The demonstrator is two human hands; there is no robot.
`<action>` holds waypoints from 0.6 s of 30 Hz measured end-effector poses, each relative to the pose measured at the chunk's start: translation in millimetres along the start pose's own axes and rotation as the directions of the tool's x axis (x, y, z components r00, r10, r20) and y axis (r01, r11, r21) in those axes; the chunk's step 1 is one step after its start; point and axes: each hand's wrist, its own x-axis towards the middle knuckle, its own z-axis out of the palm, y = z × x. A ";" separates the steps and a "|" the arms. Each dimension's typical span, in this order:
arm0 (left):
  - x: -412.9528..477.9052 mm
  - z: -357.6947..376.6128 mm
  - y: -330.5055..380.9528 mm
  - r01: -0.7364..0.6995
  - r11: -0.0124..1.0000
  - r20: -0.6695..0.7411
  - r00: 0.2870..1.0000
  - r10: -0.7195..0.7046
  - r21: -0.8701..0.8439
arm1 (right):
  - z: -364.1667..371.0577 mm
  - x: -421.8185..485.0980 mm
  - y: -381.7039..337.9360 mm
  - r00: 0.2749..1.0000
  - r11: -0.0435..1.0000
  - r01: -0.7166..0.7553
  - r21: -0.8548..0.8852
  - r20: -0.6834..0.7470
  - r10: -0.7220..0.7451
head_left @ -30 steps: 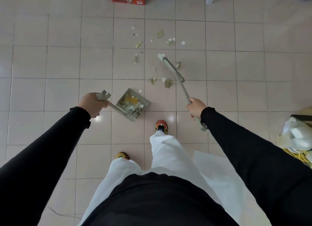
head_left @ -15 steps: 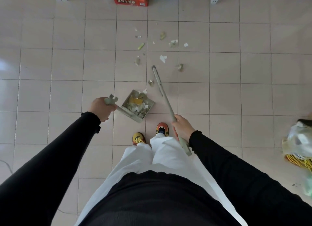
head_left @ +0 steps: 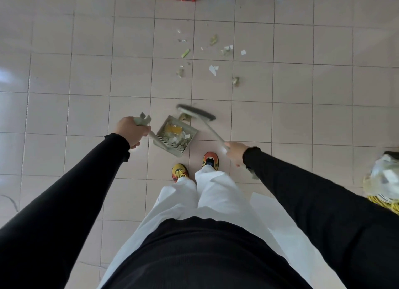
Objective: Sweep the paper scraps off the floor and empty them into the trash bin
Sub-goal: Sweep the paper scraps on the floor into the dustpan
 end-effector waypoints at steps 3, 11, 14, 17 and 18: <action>-0.4 -0.3 -2.8 -0.002 1.000 0.003 1.000 0.002 0.000 | 6.5 -32.5 30.5 0.998 0.995 0.054 0.087 0.037 -0.057; -1.9 -0.6 -6.3 0.009 1.000 0.009 1.000 -0.009 0.005 | 5.1 -36.8 31.0 0.993 0.995 0.075 0.068 -0.097 -0.068; -3.3 0.9 -7.9 0.007 1.000 0.015 1.000 -0.008 0.021 | 6.6 -11.0 11.8 0.994 0.998 0.056 0.003 -0.092 -0.056; -4.0 2.8 -10.7 0.014 1.000 0.012 1.000 -0.014 0.020 | 16.3 -7.4 4.7 0.999 0.999 0.040 -0.038 0.012 -0.039; -3.9 3.0 -11.8 0.012 1.000 0.011 1.000 -0.012 0.022 | 20.2 -12.0 6.5 0.998 0.998 0.051 -0.044 0.049 -0.049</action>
